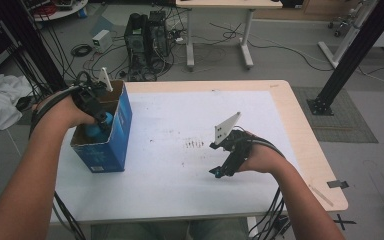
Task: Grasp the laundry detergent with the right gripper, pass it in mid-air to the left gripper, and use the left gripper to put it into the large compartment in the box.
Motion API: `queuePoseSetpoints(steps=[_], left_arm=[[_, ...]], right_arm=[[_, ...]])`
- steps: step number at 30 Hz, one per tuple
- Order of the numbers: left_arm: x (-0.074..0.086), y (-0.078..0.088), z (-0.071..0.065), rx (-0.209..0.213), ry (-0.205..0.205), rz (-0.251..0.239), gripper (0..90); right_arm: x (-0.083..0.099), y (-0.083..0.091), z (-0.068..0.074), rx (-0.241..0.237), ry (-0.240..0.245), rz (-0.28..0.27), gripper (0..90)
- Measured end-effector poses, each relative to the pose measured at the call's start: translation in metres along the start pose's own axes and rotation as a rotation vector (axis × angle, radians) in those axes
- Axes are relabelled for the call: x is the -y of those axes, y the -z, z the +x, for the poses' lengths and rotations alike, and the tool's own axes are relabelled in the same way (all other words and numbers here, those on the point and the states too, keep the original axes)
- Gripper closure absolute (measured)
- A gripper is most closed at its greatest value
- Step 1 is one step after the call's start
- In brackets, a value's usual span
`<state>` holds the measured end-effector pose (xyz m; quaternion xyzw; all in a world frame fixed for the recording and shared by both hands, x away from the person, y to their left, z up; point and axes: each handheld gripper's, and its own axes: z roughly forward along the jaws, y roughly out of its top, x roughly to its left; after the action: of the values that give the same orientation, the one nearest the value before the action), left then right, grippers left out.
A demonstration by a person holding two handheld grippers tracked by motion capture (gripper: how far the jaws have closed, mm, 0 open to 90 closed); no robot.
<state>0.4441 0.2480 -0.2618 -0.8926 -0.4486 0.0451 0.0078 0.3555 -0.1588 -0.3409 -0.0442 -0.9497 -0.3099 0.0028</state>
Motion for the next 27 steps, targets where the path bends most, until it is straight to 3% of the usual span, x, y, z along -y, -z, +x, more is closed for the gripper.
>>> queuePoseSetpoints(steps=[3,4,7,14,15,16,17,18,27], left_arm=[[0.001,0.003,-0.001,0.006,-0.007,-0.002,30.5],[0.002,0.002,-0.003,0.001,0.019,-0.027,30.4],[0.002,0.008,-0.002,0.005,-0.009,-0.005,28.2],[0.006,0.020,-0.006,-0.012,-0.017,-0.018,27.9],[0.007,0.022,-0.009,-0.016,0.004,-0.037,27.1],[0.007,0.024,-0.008,-0.023,-0.012,-0.023,25.1],[0.007,0.026,-0.008,-0.022,-0.021,-0.013,25.1],[0.007,0.030,-0.009,-0.027,-0.034,-0.019,25.1],[0.008,0.047,-0.020,-0.049,-0.021,-0.079,19.9]], right_arm=[[0.000,0.000,-0.001,-0.003,0.004,-0.001,13.0],[0.000,0.000,-0.001,-0.002,0.000,0.002,13.0],[-0.001,0.001,-0.001,-0.001,0.003,0.002,13.0],[-0.002,0.002,-0.001,0.000,-0.002,0.005,13.0],[-0.002,0.003,-0.001,0.000,-0.005,0.008,13.0],[-0.002,0.002,-0.002,0.001,0.010,0.001,13.0],[-0.002,0.003,-0.001,-0.003,-0.009,0.012,13.0],[-0.003,0.004,-0.001,-0.005,-0.003,0.014,13.0],[-0.004,0.009,-0.002,-0.004,-0.010,0.024,13.0]])
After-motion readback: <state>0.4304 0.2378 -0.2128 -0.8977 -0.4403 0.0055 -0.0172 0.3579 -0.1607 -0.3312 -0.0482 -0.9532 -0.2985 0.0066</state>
